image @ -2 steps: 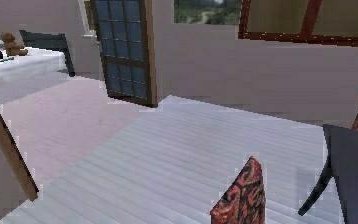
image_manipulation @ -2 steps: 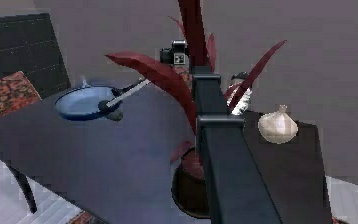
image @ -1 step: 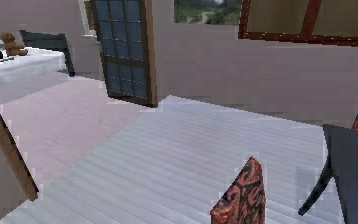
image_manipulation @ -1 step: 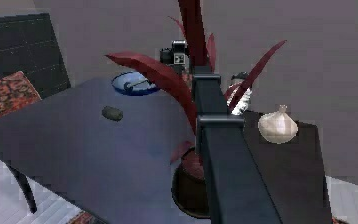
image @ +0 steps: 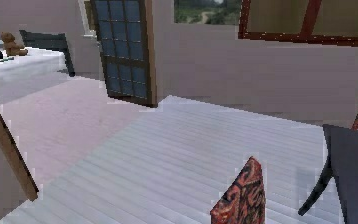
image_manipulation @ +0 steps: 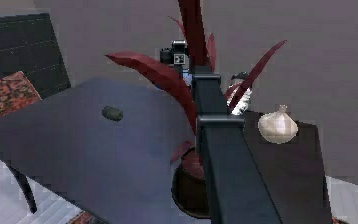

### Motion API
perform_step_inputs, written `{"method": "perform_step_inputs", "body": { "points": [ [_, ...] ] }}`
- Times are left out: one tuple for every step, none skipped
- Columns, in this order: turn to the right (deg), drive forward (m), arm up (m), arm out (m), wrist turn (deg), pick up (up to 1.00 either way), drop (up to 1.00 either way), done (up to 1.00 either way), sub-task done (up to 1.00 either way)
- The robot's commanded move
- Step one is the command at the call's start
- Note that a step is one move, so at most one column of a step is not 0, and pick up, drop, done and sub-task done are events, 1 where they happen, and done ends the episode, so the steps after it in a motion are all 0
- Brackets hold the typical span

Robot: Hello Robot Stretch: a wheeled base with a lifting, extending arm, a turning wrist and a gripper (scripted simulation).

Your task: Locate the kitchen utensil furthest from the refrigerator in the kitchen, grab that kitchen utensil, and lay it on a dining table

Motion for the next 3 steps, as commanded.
{"method": "perform_step_inputs", "body": {
  "points": [
    [0.0, 0.0, -0.32, 0.0, 0.0, 0.0, 0.0, 0.0, 0.0],
    [0.0, 0.0, 0.0, 0.0, 0.0, 0.0, 1.0, 0.0, 0.0],
    [0.0, 0.0, 0.0, -0.1, 0.0, 0.0, 0.0, 0.0, 0.0]
  ]
}}
